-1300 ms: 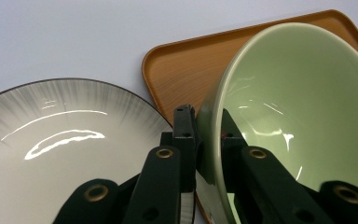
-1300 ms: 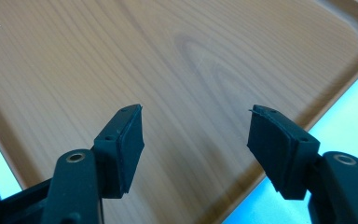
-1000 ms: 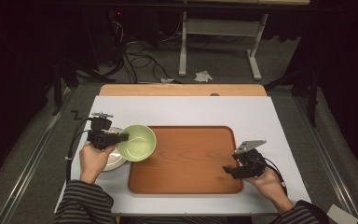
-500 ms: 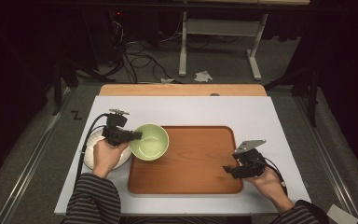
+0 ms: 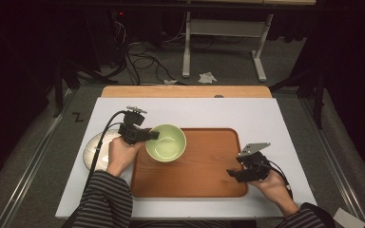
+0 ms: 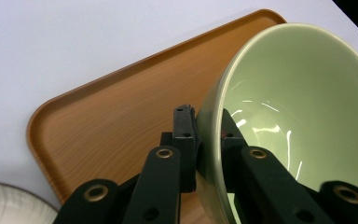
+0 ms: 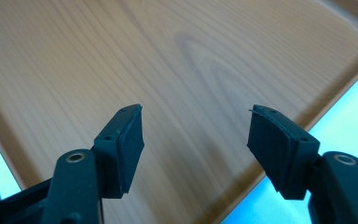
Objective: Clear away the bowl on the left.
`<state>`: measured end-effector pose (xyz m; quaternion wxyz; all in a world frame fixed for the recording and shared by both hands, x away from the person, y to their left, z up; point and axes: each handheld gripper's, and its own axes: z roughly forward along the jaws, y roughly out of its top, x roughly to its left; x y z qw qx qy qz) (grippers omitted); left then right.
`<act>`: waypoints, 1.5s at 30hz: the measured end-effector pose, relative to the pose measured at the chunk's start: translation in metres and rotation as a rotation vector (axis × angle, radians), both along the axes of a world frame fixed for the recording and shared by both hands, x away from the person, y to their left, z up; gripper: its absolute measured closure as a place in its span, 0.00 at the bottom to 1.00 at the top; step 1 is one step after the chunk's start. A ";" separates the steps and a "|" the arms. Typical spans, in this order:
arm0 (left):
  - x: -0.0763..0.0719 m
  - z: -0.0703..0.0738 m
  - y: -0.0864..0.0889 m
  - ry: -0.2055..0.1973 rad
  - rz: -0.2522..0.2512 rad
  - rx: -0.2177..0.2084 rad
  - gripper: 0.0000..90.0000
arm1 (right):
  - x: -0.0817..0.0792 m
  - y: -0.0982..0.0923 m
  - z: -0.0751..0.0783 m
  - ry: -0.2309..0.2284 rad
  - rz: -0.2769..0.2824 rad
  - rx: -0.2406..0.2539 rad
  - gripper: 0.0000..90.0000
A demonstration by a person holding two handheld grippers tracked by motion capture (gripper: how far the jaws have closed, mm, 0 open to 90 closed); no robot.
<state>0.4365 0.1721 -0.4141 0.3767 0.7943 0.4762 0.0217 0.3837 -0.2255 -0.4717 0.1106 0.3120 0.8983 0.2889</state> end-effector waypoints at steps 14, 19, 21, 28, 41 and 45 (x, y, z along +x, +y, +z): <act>0.012 -0.003 -0.021 0.035 -0.045 0.008 0.92 | -0.001 0.001 -0.001 0.006 0.003 -0.007 0.41; 0.013 -0.003 -0.031 0.040 -0.059 0.023 0.92 | 0.002 -0.001 0.000 0.006 0.000 0.003 0.41; 0.015 -0.006 -0.036 0.043 -0.067 0.023 0.92 | 0.004 -0.001 0.000 0.014 -0.005 0.011 0.40; 0.022 -0.020 -0.051 0.077 -0.076 0.034 0.92 | 0.007 0.000 0.000 0.010 -0.007 0.008 0.41; 0.036 -0.040 -0.072 0.104 -0.073 0.032 0.92 | 0.012 0.001 0.001 0.011 0.001 0.010 0.41; 0.040 -0.049 -0.075 0.120 -0.065 0.068 0.92 | 0.011 0.001 0.001 0.007 0.002 0.008 0.41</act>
